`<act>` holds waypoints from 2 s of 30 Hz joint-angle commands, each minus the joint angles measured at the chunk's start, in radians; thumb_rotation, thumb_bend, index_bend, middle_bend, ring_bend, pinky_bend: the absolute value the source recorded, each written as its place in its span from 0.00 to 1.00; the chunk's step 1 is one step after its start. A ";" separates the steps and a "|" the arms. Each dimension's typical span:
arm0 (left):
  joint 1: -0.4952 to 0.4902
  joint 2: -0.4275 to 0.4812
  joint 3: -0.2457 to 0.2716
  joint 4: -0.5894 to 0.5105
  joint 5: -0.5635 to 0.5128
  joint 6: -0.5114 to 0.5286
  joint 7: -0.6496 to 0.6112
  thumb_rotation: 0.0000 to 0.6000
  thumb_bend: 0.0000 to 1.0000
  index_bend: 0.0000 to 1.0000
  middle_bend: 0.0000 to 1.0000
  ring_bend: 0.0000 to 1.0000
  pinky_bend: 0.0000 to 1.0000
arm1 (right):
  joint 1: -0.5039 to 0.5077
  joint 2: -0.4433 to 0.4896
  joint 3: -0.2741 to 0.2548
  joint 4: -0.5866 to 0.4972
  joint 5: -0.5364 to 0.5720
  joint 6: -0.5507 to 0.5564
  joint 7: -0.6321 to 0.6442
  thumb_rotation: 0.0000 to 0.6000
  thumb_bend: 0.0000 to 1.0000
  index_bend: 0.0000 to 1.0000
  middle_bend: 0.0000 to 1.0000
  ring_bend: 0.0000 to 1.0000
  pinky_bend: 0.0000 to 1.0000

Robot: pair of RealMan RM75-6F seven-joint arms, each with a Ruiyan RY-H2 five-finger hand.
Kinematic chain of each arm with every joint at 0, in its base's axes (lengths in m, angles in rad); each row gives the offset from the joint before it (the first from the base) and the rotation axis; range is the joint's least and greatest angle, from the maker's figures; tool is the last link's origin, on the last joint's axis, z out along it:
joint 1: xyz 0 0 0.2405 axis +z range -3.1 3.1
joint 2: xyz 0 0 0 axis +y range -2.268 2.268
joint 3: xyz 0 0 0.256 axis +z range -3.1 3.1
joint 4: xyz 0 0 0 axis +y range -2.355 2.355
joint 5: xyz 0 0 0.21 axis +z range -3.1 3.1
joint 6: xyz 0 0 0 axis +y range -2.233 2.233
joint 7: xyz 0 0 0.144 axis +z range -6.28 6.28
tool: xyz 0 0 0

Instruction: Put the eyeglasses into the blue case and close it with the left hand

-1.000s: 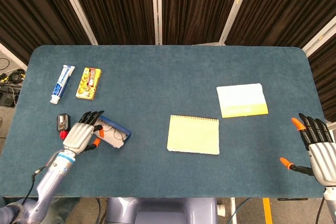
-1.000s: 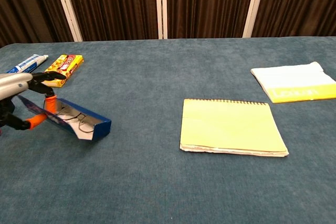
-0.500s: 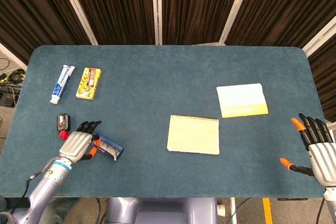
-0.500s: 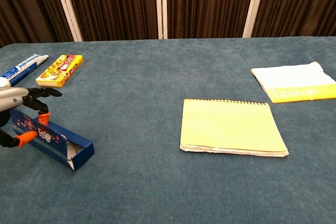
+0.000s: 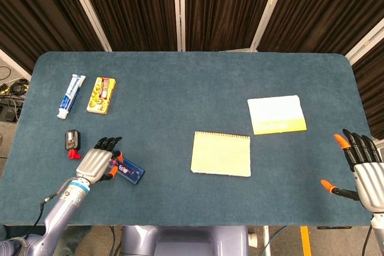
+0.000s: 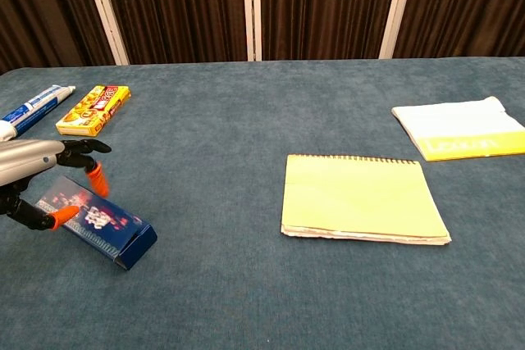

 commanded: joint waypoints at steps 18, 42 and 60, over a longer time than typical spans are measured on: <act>-0.028 0.068 0.027 0.039 0.136 -0.049 -0.107 1.00 0.00 0.00 0.00 0.00 0.00 | -0.001 -0.004 0.001 -0.004 0.002 0.001 -0.011 1.00 0.00 0.01 0.00 0.00 0.00; -0.086 -0.051 0.005 0.117 -0.008 -0.094 0.095 1.00 0.23 0.50 0.28 0.16 0.24 | 0.003 -0.003 0.006 0.002 0.020 -0.012 -0.005 1.00 0.00 0.01 0.00 0.00 0.00; -0.079 -0.036 0.011 0.104 -0.007 -0.068 0.086 1.00 0.00 0.00 0.00 0.00 0.00 | 0.002 -0.002 0.006 0.000 0.018 -0.010 -0.006 1.00 0.00 0.01 0.00 0.00 0.00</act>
